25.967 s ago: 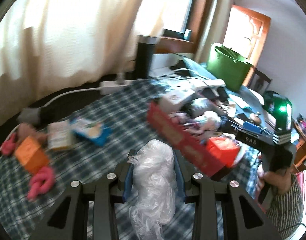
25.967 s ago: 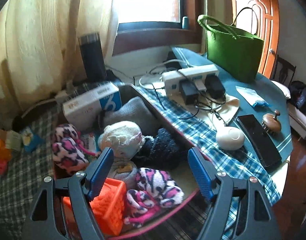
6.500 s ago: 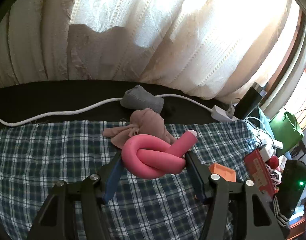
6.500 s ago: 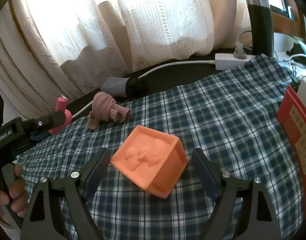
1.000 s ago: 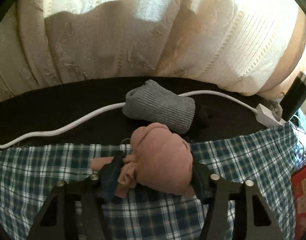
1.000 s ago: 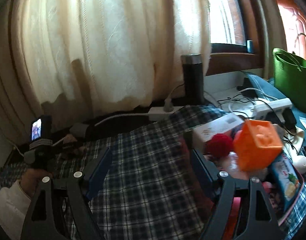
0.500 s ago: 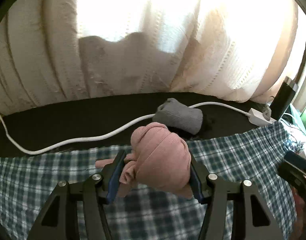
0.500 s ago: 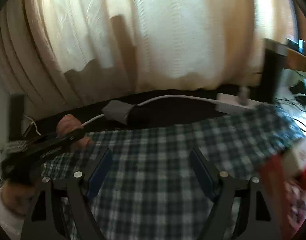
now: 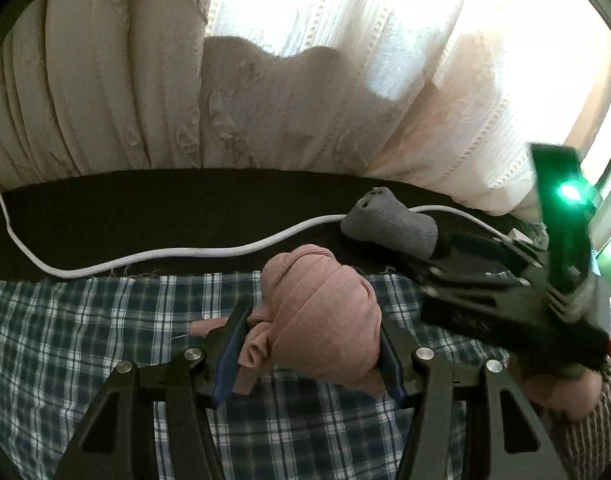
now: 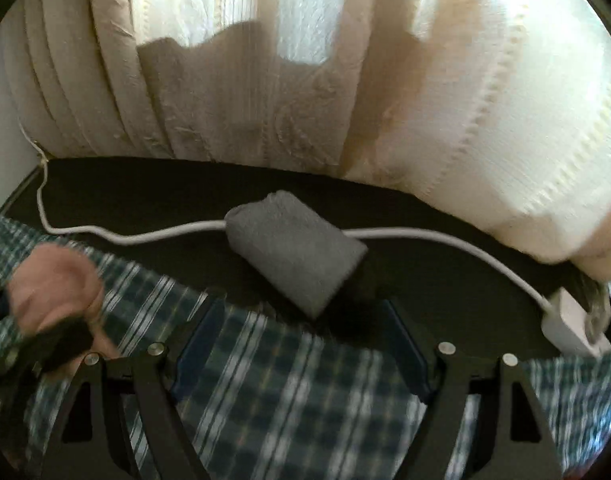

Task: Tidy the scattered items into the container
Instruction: 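Grasp the grey sock with the right tool, then carry the grey sock to the tin with the right tool while the left tool carries the cloth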

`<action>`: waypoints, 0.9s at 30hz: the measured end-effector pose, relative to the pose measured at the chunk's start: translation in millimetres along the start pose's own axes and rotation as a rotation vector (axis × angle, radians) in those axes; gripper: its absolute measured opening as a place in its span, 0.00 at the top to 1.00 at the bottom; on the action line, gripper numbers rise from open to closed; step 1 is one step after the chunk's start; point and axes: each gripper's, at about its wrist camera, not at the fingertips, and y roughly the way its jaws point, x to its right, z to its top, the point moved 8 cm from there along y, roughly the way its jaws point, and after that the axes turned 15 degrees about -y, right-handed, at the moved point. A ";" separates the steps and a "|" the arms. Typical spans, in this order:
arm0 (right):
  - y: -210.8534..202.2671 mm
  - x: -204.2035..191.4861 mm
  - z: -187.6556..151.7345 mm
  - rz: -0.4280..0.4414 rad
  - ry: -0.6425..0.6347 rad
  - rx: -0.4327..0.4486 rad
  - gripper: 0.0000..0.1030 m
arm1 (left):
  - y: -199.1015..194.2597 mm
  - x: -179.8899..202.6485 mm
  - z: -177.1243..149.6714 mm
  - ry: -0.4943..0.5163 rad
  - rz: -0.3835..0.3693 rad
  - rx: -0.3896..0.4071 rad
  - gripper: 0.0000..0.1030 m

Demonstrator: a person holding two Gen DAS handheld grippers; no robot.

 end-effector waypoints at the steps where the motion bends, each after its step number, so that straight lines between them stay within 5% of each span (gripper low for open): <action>1: 6.8 1.5 2.5 -0.005 -0.005 -0.007 0.20 | 0.7 -0.1 0.1 -0.002 0.000 -0.002 0.42; 7: 35.8 10.5 0.8 -0.038 -0.017 -0.067 0.27 | 3.5 0.9 -0.7 -0.010 0.005 -0.006 0.42; 9: 34.2 16.1 -1.0 -0.055 0.004 -0.066 0.48 | 4.3 1.3 -1.8 -0.007 0.006 -0.010 0.42; 15: 8.3 29.4 -7.9 -0.026 0.098 -0.030 0.70 | 3.6 3.3 -2.6 0.001 0.004 -0.009 0.42; 27: -74.6 38.8 -25.0 -0.028 0.219 0.077 0.72 | -6.5 10.3 -7.4 0.024 -0.024 -0.004 0.42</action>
